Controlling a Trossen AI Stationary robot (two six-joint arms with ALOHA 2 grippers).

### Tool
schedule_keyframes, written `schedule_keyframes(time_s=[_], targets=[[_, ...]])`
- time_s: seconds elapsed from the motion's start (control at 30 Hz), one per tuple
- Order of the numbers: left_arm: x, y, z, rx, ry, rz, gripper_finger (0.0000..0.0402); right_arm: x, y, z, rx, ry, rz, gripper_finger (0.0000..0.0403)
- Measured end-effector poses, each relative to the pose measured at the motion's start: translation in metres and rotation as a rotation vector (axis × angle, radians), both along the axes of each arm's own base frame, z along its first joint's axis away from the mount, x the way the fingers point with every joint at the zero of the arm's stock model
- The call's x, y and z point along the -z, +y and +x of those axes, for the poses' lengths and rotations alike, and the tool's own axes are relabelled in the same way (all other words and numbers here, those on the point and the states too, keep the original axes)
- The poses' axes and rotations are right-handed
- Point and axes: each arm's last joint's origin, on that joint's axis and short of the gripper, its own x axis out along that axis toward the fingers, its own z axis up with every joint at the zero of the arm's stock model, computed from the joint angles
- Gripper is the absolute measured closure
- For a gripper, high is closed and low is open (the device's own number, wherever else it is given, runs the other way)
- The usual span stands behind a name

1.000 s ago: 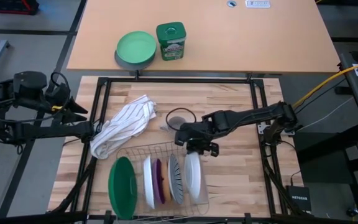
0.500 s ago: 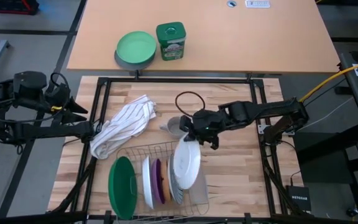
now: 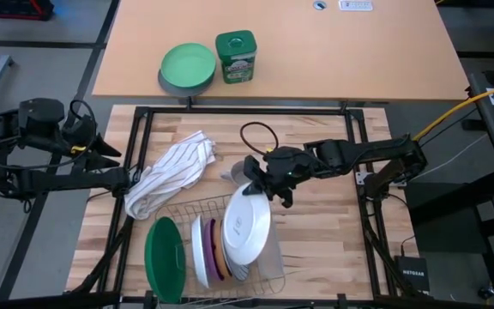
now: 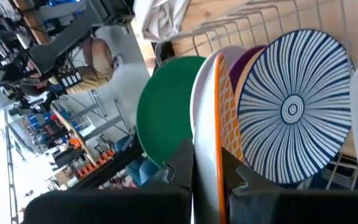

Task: Sort dishes
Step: Put the orange patterned plate into the dish rack

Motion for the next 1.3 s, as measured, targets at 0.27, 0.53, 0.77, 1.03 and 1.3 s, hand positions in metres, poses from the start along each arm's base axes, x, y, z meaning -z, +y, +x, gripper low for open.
schedule_keyframes(time_s=[0.27,0.53,0.77,1.03,1.3], targets=[[0.000,0.000,0.000,0.000,0.000,0.000,0.0233,-0.010,0.001,-0.003,-0.042,-0.059,0.041,0.0386],[0.000,0.000,0.000,0.000,0.000,0.000,0.0233,-0.027,-0.003,-0.003,0.065,-0.210,0.016,0.0386],[0.000,0.000,0.000,0.000,0.000,0.001,0.0233,-0.023,0.002,0.032,0.149,-0.399,0.019,0.0386],[0.000,0.000,0.000,0.003,0.000,0.004,0.0233,0.007,0.009,0.062,0.102,-0.378,-0.020,0.0386],[-0.001,0.000,0.001,0.014,-0.007,0.023,0.0233,0.035,0.013,0.081,0.087,-0.318,-0.043,0.0386]])
